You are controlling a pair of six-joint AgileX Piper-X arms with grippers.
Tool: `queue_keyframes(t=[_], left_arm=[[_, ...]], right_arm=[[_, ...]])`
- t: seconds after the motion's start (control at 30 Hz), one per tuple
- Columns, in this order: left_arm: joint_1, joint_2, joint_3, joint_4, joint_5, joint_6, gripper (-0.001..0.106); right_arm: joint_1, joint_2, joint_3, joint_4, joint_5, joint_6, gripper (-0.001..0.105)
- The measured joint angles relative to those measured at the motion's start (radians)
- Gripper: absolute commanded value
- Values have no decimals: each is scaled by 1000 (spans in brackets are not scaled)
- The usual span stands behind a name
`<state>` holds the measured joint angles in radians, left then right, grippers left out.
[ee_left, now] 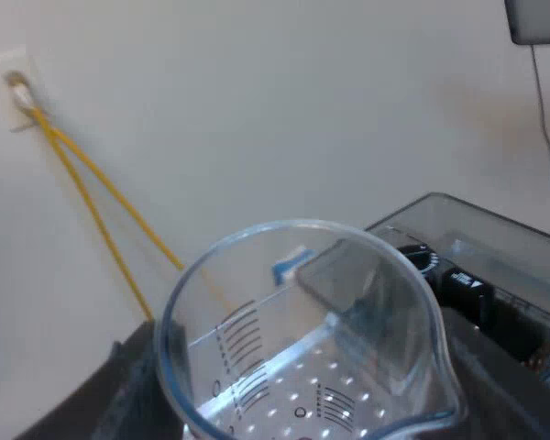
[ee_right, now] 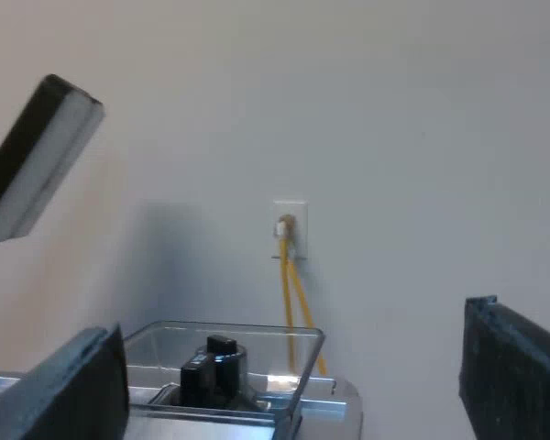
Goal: Pour the beans into the coffee machine
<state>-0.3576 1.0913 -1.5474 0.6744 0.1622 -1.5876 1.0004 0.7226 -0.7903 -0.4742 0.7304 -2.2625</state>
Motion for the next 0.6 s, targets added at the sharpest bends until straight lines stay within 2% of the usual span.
queue_keyframes(t=[0.07, 0.2, 0.3, 0.6], left_arm=[[-12, 39, -42, 17, -3, 0, 0], [-47, 115, -137, 23, -49, 3, 0], [-83, 190, -229, 25, -100, 42, 0], [-121, 372, -414, 74, -119, 52, 0]], right_arm=[[0, 2, 0, 0, -11, 0, 75], [0, 2, 0, 2, -11, 0, 75], [0, 2, 0, 4, -11, 0, 75], [0, 2, 0, 4, -11, 0, 75]])
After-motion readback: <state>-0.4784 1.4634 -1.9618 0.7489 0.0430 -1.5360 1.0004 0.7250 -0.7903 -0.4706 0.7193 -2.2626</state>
